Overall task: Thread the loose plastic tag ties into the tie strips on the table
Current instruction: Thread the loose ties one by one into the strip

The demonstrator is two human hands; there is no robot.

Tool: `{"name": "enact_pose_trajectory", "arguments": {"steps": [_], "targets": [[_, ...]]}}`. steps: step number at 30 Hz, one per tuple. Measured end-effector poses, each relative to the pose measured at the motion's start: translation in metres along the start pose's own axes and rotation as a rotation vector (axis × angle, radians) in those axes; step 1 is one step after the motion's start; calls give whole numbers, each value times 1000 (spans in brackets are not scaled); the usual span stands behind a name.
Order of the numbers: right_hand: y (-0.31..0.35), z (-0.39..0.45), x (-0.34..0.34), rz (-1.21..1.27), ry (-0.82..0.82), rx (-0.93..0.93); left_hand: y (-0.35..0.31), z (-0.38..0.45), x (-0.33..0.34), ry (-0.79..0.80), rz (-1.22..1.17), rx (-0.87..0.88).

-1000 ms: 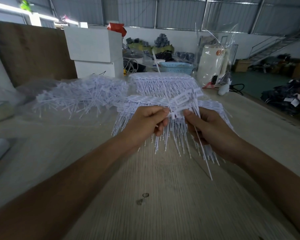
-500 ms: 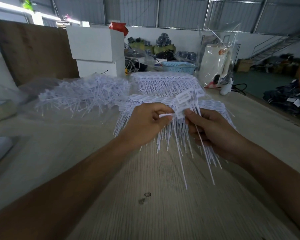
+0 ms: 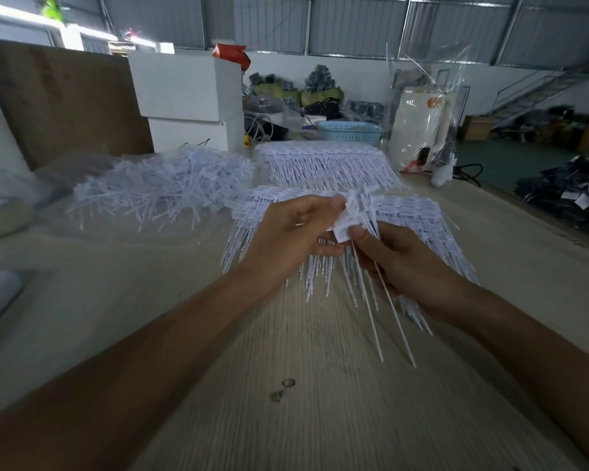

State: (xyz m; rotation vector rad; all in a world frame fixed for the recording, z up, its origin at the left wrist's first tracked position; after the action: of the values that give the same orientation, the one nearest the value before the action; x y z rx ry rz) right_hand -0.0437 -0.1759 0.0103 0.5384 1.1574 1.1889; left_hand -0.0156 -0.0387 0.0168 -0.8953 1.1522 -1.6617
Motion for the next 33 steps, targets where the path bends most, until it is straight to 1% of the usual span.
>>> {"name": "enact_pose_trajectory", "arguments": {"steps": [3, 5, 6, 9, 10, 14, 18, 21, 23, 25, 27, 29, 31, 33], "targets": [[4, 2, 0, -88, -14, -84, -1, -1, 3, 19, -66, -26], [5, 2, 4, -165, 5, -118, -1, -1, 5, 30, -8, -21], [5, 1, 6, -218, 24, -131, 0, 0, 4, 19, 79, -8], [5, -2, 15, -360, 66, -172, -2, 3, 3, -21, 453, 107], [7, -3, 16, -377, 68, -187, -2, 3, 3, -21, 507, 123], [12, -7, 24, -366, 106, -219, 2, -1, 6, 21, 447, 58], [12, -9, 31, -365, 129, -225, 2, -2, 7, 8, 495, 50], [14, -9, 34, -350, 111, -250, 1, -4, 9, -68, 458, 34], [15, -9, 37, -353, 89, -261, -7, -6, 10, -168, 448, 124], [17, -11, 43, -389, 107, -284, -17, -9, 11, -230, 485, 238], [18, -16, 53, -406, 156, -314, -21, -13, 12, -238, 539, 286], [23, -20, 59, -389, 170, -337, -24, -16, 12, -240, 574, 337], [24, -19, 59, -363, 183, -308, -30, -18, 7, -326, 613, 396], [25, -16, 56, -333, 198, -263, -32, -18, 1, -428, 626, 405]]}}
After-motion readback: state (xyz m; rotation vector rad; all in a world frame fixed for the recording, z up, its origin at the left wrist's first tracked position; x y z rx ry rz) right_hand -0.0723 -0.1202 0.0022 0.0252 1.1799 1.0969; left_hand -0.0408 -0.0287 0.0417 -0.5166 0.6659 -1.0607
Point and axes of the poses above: each hand's wrist, its own z-axis towards the middle knuckle, its own x-axis out of the palm, y = z × x, the point moved 8 cm from there along z, towards the middle knuckle, and after that the axes turned 6 degrees about -x, right-handed, at the moved point
